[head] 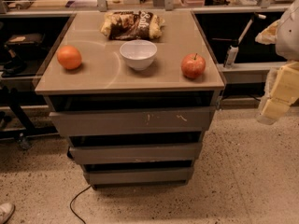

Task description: Open top drawer

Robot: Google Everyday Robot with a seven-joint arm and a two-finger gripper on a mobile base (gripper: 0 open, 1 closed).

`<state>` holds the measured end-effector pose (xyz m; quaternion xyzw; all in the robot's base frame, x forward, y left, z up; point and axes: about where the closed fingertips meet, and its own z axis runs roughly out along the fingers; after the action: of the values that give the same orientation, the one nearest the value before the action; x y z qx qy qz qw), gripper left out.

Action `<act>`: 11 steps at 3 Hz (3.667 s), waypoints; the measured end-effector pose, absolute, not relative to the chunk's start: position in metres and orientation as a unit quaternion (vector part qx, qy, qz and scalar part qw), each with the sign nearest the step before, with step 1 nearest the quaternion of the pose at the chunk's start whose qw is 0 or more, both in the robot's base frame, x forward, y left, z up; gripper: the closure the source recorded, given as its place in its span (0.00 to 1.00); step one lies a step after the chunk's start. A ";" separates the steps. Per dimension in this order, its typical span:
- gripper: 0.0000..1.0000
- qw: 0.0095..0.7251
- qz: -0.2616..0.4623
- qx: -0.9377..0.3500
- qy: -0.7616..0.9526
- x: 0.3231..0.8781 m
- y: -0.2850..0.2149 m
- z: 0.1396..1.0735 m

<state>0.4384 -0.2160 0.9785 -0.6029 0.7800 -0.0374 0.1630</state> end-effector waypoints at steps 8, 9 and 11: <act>0.00 0.134 0.033 -0.645 0.752 0.500 -0.103 0.729; 0.00 0.137 0.038 -0.629 0.764 0.516 -0.089 0.699; 0.00 0.143 0.034 -0.609 0.779 0.545 -0.089 0.667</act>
Offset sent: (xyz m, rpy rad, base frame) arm 0.0183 0.0311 -0.1060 0.0273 0.0308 0.0543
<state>0.5452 -0.0892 0.6672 -0.6090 0.7794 0.0340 0.1428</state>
